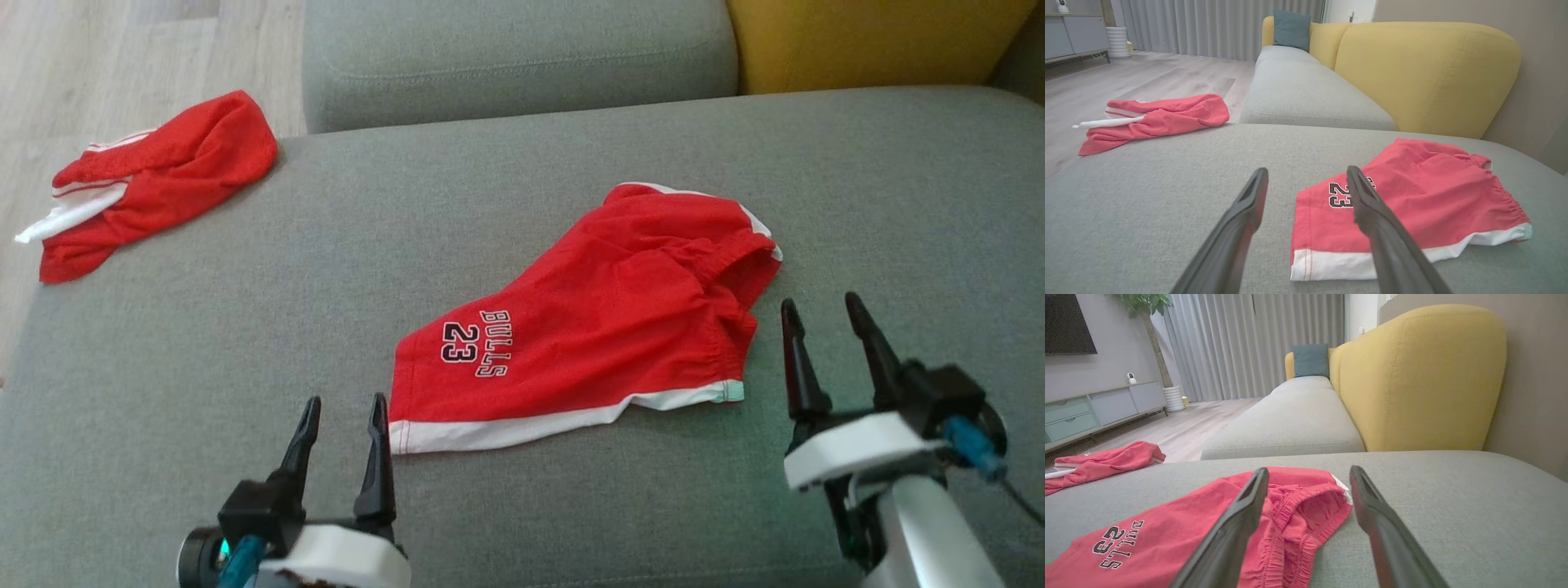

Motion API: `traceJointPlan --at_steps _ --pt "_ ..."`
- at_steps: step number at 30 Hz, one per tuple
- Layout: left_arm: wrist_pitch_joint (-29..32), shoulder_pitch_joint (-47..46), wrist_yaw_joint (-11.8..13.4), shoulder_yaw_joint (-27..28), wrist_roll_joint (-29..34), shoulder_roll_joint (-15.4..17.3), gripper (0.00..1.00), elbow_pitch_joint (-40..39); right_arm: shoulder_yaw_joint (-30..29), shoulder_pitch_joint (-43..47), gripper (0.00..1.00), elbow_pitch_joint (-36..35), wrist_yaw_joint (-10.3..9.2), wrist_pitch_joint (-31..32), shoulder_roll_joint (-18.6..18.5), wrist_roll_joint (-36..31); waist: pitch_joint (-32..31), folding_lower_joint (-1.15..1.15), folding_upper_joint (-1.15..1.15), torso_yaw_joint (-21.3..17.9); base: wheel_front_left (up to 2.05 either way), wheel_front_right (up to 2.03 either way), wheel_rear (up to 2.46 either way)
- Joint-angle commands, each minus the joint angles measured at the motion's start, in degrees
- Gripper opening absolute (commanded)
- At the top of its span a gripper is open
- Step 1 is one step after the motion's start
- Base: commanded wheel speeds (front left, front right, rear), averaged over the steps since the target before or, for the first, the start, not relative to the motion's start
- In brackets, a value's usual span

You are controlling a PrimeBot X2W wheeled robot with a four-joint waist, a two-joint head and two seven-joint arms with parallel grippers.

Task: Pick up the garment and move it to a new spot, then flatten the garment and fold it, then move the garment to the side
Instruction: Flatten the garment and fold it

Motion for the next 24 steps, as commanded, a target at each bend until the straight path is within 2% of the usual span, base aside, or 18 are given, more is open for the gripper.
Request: traceJointPlan --at_steps 1,4,8,24 --pt "-0.7 -1.13 -0.18 2.52 0.34 -0.38 1.0 -1.93 0.98 -0.09 1.0 -3.59 0.42 -0.63 0.76 -0.82 -0.29 0.0 0.0 0.1 0.0 0.0 0.0" --pt "-0.7 0.12 0.49 3.64 -0.15 -0.38 1.0 -2.26 1.27 3.25 1.0 -7.32 0.42 -0.67 1.71 -1.3 -0.76 0.0 0.0 0.56 0.0 0.0 0.0" --pt "-0.7 0.91 1.22 4.25 -0.46 -0.38 1.0 -2.75 2.43 5.48 1.0 -8.98 0.42 -0.35 1.98 -0.12 -1.12 0.0 0.0 1.09 0.0 0.0 0.0" --pt "-0.7 1.61 1.37 5.02 -0.05 -0.38 1.0 -2.92 3.74 6.49 1.0 -8.73 0.42 0.29 2.02 2.12 -1.51 0.0 0.0 2.24 0.0 0.0 0.0"
